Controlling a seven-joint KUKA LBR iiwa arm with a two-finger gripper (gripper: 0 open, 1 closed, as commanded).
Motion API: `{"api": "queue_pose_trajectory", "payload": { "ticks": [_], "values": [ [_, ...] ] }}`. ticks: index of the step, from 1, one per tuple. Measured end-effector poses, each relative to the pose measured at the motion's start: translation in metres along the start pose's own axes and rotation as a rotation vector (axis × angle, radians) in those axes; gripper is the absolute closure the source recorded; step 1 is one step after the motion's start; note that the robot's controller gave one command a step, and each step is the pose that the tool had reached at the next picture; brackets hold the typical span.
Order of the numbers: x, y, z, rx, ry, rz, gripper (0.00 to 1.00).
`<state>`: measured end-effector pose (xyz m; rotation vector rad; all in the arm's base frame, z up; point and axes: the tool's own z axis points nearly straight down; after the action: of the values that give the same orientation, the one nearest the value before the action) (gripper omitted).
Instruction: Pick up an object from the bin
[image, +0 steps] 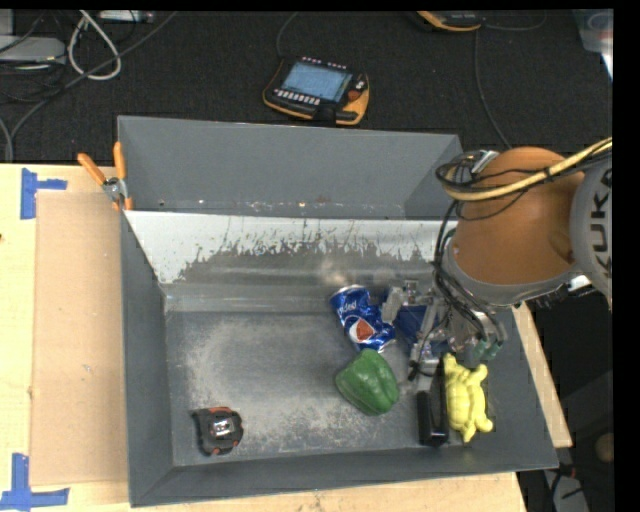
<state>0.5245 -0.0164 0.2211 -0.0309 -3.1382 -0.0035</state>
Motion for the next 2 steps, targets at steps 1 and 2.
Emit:
{"api": "queue_pose_trajectory", "payload": {
  "ticks": [1,2],
  "values": [
    [-0.044,0.015,0.020,0.000,0.000,0.117,0.00],
    [-0.047,-0.067,0.035,0.000,0.000,-0.019,0.00]
  ]
}}
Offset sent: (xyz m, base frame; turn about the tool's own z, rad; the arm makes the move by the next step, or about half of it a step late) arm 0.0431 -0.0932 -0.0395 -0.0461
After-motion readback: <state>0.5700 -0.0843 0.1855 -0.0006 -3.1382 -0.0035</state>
